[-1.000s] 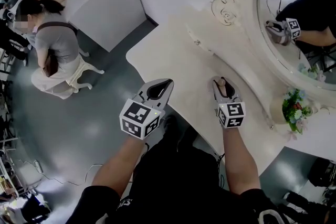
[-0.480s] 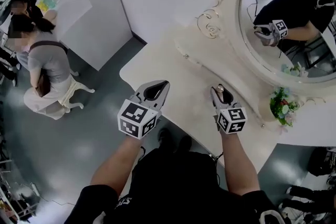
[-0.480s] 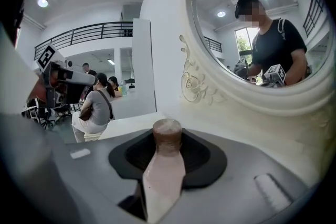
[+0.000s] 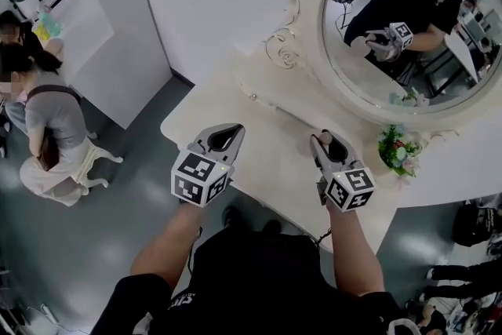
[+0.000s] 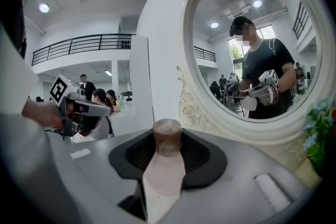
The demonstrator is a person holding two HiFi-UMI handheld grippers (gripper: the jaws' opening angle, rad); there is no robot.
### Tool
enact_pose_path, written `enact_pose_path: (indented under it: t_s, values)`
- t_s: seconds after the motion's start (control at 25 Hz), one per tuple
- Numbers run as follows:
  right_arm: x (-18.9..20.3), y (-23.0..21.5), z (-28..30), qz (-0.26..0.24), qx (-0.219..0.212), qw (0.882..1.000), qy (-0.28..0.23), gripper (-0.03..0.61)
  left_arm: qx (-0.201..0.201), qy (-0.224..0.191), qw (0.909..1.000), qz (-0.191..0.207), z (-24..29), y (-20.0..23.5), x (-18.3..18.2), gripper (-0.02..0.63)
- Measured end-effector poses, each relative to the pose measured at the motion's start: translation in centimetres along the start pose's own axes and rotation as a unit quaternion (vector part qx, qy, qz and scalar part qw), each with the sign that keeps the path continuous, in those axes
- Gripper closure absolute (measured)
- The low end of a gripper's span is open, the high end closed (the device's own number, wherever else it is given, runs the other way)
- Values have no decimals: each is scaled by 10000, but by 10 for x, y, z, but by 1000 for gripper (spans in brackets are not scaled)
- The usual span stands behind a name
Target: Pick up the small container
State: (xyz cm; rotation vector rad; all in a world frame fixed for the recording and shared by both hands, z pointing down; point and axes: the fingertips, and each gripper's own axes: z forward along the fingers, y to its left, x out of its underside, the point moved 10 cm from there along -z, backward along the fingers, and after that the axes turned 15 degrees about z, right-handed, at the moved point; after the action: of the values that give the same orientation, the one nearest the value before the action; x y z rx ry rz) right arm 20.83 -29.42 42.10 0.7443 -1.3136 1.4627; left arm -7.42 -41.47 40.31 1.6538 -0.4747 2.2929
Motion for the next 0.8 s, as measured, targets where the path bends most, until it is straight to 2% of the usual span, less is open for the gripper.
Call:
enact_pose_path:
  t_s: [0.16, 0.52, 0.8]
  values:
    - [-18, 0, -27, 27, -69, 9998, -187, 430, 49, -35, 9998, 184, 8, -8, -16, 609]
    - [-61, -5, -93, -222, -401, 9981, -402, 430, 21, -111, 9996, 264, 25, -28, -51, 609]
    - [-80, -17, -145, -383, -371, 9964, -657, 430, 139, -263, 9987, 425, 41, -48, -75, 609]
